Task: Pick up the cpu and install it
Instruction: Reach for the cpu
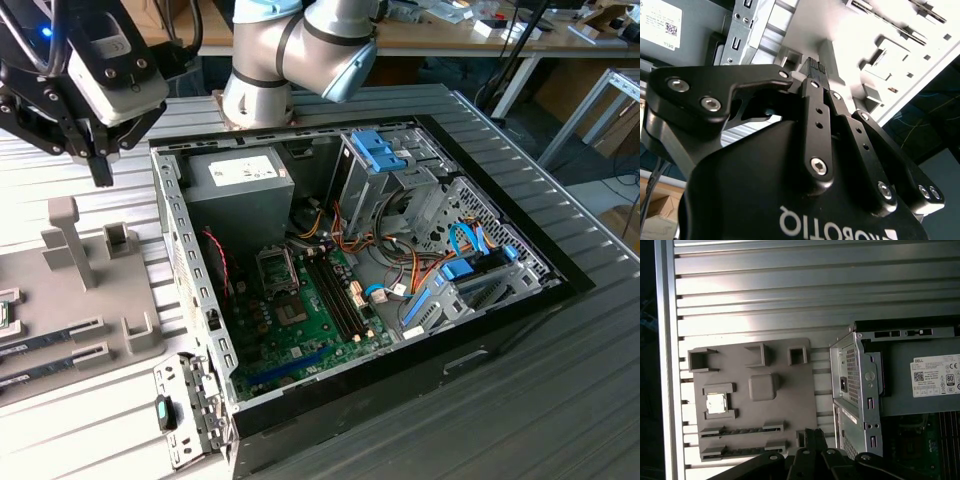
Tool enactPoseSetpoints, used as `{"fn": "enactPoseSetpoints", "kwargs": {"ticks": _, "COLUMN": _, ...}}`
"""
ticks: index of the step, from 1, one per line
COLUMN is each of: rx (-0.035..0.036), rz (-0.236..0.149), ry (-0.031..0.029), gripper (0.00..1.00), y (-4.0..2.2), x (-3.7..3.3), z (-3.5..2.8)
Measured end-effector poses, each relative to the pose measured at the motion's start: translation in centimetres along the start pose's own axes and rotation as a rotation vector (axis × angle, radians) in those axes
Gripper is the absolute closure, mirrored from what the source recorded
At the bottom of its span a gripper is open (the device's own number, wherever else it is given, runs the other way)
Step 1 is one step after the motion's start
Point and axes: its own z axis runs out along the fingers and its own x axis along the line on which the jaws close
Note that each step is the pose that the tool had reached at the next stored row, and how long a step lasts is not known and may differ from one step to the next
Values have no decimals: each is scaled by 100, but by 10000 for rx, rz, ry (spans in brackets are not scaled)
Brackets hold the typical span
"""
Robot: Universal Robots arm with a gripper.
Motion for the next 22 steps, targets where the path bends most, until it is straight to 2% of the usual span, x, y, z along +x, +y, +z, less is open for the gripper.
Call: {"fn": "enactPoseSetpoints", "kwargs": {"ticks": 22, "rx": 0, "rz": 1, "ry": 0, "gripper": 89, "y": -5, "x": 61, "z": 2}}
